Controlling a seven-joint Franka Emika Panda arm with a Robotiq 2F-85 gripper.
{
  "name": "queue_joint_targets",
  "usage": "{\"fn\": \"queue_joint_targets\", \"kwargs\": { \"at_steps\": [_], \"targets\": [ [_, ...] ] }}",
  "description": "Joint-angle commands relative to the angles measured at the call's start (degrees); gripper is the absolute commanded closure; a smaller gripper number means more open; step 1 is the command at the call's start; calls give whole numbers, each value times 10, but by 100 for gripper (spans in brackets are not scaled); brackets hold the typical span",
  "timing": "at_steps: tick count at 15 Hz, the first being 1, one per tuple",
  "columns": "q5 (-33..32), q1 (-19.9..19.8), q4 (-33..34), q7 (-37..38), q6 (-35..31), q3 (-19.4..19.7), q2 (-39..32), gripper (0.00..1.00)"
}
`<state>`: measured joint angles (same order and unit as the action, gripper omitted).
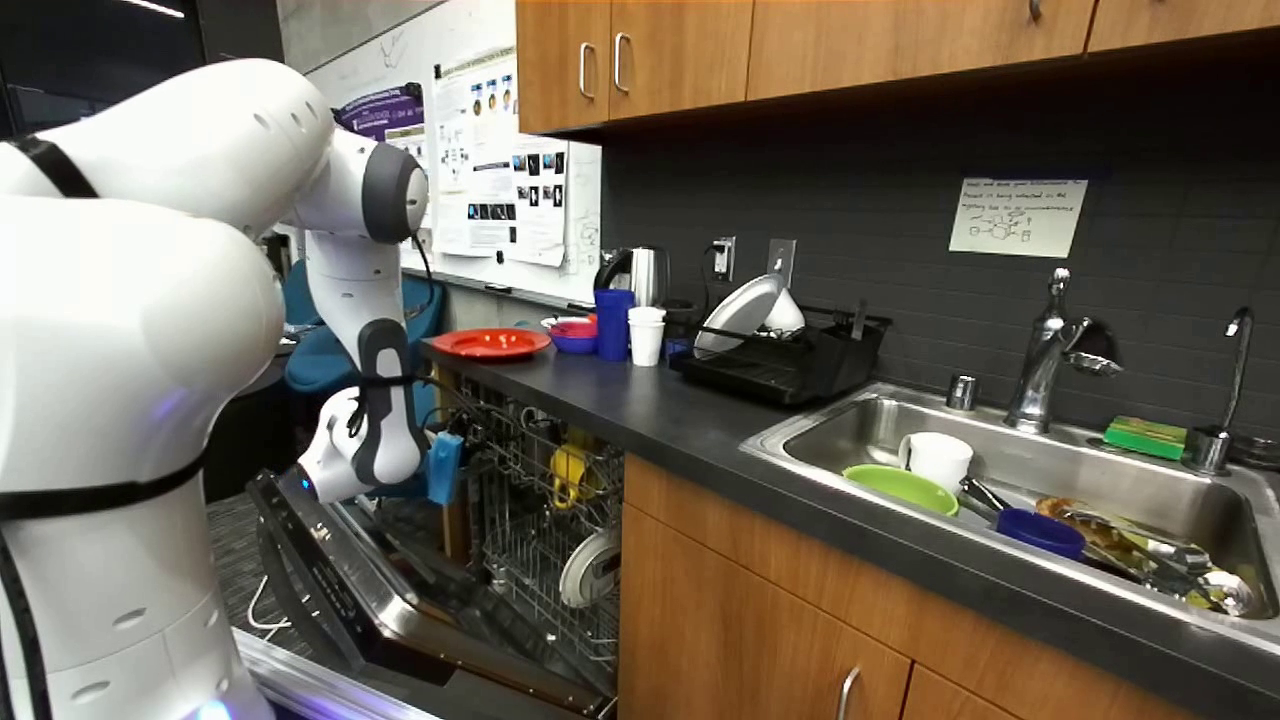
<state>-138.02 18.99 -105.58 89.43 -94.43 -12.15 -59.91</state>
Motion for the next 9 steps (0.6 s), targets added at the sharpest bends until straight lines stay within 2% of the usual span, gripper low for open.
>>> {"fn": "queue_joint_targets", "kwargs": {
  "at_steps": [1, 5, 9],
  "targets": [
    [-32, -7, 0, -24, 22, 15, -9, 0],
    [-49, -19, 4, -46, 35, 29, -19, 0],
    [-44, -34, 18, -59, 32, 23, -28, 0]
  ]
}}
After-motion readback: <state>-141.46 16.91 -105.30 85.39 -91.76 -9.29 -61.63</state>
